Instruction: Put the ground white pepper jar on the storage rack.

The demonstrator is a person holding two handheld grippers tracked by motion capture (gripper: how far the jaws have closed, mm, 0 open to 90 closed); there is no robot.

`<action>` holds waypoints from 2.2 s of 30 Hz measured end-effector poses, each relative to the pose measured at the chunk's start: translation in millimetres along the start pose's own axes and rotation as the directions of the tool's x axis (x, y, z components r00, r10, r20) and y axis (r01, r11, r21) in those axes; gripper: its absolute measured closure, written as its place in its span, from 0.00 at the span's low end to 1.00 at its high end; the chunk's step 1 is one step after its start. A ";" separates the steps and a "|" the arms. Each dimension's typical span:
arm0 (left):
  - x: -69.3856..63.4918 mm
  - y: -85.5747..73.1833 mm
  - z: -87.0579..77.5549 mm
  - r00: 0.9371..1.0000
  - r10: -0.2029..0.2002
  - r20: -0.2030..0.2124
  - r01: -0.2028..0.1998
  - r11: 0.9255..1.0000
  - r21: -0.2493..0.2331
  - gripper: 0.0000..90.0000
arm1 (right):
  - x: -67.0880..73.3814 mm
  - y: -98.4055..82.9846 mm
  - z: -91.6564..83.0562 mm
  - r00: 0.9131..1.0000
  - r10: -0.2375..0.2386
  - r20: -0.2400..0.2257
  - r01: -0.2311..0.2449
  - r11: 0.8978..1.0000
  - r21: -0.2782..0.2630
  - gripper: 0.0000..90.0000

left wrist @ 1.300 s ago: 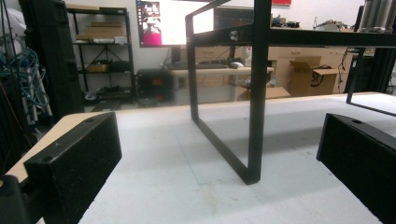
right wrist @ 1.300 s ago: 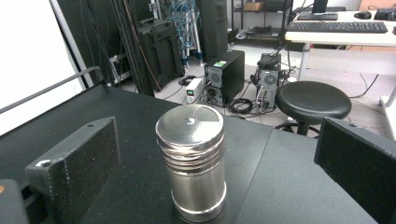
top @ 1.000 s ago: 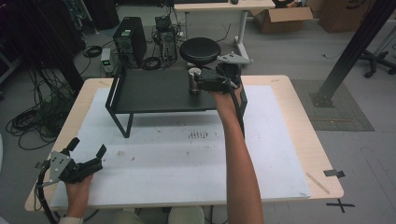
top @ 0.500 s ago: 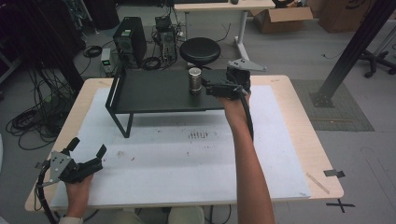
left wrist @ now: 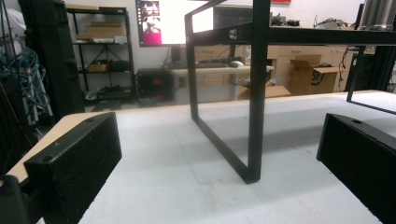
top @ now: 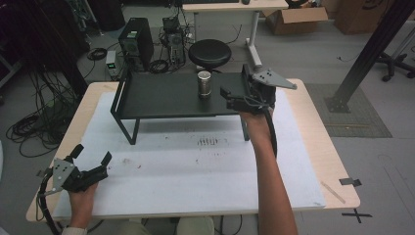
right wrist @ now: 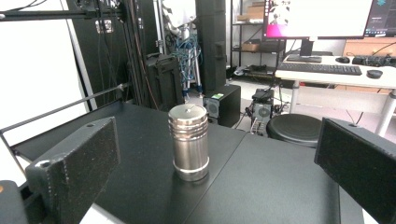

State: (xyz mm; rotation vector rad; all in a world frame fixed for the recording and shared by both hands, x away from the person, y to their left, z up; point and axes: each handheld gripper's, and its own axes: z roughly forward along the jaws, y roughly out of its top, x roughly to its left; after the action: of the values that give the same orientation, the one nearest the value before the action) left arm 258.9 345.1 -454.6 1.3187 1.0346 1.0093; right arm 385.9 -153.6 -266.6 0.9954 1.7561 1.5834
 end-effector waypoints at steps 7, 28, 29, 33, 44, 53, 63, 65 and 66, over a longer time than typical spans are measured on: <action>-0.1 0.0 0.1 1.000 0.001 0.000 -0.001 1.000 0.001 0.00 | 1.1 -5.9 -15.2 1.000 -0.008 0.002 0.008 1.000 -0.021 0.00; -0.1 0.1 0.2 1.000 0.003 0.000 -0.003 1.000 0.002 0.00 | -4.0 -45.6 -50.3 1.000 0.005 -0.004 -0.005 0.996 -0.084 0.00; -0.3 0.0 0.2 1.000 0.001 0.000 -0.001 1.000 0.001 0.00 | -4.4 -47.9 -51.9 1.000 0.005 -0.004 -0.005 0.996 -0.089 0.00; -0.2 0.0 0.0 1.000 0.002 0.000 -0.002 1.000 0.001 0.00 | -6.1 -55.0 -57.6 1.000 0.003 -0.001 -0.004 0.994 -0.110 0.00; -0.2 0.0 0.1 1.000 0.001 0.000 -0.001 1.000 0.000 0.00 | -10.4 -78.6 -69.1 1.000 0.003 0.026 0.000 0.991 -0.133 0.00; -0.2 0.0 0.1 1.000 0.003 0.000 -0.003 1.000 0.000 0.00 | -14.5 -100.4 -73.1 0.999 0.026 0.048 -0.019 0.991 -0.134 0.00; -0.2 0.0 0.1 1.000 0.004 0.000 -0.004 1.000 0.001 0.00 | -17.4 -122.7 -74.9 0.996 0.050 0.068 -0.040 0.989 -0.139 0.00; -0.2 0.0 0.0 1.000 0.004 -0.001 -0.004 1.000 0.001 0.00 | -17.9 -127.4 -75.1 0.996 0.057 0.072 -0.047 0.989 -0.139 0.00; -0.2 0.0 0.1 1.000 0.004 0.000 -0.004 1.000 0.001 0.00 | -18.1 -129.9 -75.3 0.995 0.060 0.075 -0.049 0.989 -0.138 0.00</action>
State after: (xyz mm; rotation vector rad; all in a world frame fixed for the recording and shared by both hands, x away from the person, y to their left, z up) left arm 258.9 344.9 -454.6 1.3216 1.0333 1.0118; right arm 315.1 -214.1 -385.7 1.0328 1.5584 1.6512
